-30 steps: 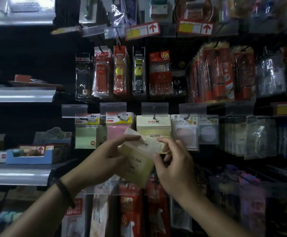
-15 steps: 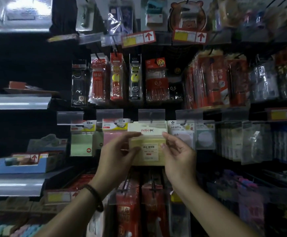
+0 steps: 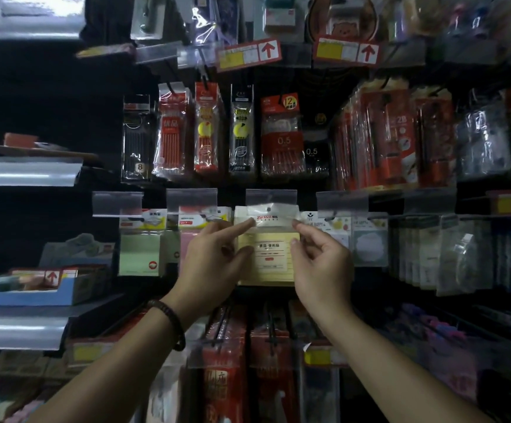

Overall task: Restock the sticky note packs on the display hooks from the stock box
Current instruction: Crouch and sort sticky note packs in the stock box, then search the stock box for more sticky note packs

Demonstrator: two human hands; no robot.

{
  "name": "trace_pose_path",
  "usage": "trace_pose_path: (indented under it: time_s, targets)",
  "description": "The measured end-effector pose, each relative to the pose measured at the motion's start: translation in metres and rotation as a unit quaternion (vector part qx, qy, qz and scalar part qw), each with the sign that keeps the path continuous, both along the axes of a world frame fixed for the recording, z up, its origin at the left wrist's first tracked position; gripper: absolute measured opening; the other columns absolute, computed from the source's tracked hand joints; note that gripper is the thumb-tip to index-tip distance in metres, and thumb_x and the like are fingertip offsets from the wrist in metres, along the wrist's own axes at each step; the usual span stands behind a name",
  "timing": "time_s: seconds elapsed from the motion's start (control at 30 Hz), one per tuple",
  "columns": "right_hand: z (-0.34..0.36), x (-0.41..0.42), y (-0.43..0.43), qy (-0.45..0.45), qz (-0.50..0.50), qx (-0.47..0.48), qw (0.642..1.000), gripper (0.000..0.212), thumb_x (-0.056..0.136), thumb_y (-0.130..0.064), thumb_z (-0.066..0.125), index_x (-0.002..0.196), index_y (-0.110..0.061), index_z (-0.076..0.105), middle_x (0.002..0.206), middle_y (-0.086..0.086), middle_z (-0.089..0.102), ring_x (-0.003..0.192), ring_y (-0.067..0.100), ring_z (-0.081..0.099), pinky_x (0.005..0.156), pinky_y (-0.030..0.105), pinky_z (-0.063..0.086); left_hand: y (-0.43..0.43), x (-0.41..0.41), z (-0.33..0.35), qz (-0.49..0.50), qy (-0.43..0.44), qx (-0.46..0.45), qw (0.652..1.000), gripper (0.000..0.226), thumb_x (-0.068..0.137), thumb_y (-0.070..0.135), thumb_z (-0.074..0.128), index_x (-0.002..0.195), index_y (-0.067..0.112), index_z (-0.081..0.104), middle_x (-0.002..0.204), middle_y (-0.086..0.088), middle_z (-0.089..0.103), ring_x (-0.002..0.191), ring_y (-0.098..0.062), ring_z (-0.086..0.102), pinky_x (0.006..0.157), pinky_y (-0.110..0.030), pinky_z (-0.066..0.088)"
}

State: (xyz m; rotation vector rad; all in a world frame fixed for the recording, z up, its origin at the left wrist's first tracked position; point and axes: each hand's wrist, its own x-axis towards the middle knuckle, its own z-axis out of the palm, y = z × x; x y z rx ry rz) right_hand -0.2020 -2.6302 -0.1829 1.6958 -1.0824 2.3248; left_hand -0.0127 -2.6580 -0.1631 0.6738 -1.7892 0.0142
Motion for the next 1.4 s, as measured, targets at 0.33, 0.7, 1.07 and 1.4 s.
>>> trace_pose_path:
  time_s: [0.33,0.7,1.07,1.4]
  targets:
    - [0.004,-0.007,-0.002,0.08,-0.111,0.063,0.989,0.034,0.099,-0.015,0.07,0.133,-0.017,0.072,0.109,-0.022,0.069,0.077,0.004,0.071,0.068,0.017,0.06,0.0,-0.006,0.008,0.069,-0.079,0.0,0.994,0.056,0.1,0.024,0.071,0.153,0.031,0.055,0.107,0.007,0.048,0.092,-0.011,0.05,0.091,-0.025,0.051]
    - [0.004,-0.01,0.016,0.233,-0.233,0.178,0.927,0.067,0.095,-0.041,0.074,0.157,-0.036,0.046,0.118,-0.009,0.043,0.1,0.013,0.056,0.076,0.03,0.056,0.019,-0.014,-0.002,0.124,-0.119,0.039,0.984,0.08,0.095,0.015,0.076,0.162,0.036,0.039,0.143,-0.006,0.039,0.119,-0.018,0.046,0.114,-0.038,0.05]
    - [-0.116,-0.031,0.109,0.214,-0.109,0.045,0.97,0.011,0.1,-0.026,0.066,0.1,-0.02,0.075,0.086,-0.011,0.066,0.078,0.005,0.064,0.068,0.024,0.049,0.1,0.005,-0.132,-0.032,-0.16,-0.03,0.986,0.014,0.1,0.028,0.066,0.111,0.028,0.073,0.099,0.012,0.066,0.085,-0.003,0.063,0.072,-0.011,0.048]
    - [-0.398,-0.08,0.131,0.138,0.034,0.374,0.916,0.019,0.101,-0.017,0.071,0.082,-0.02,0.072,0.065,-0.005,0.064,0.058,0.012,0.061,0.055,0.025,0.043,0.102,0.019,-0.451,-0.086,-0.26,0.322,0.906,0.049,0.104,0.063,0.045,0.081,0.028,0.071,0.071,0.014,0.068,0.065,0.004,0.064,0.063,-0.026,0.05]
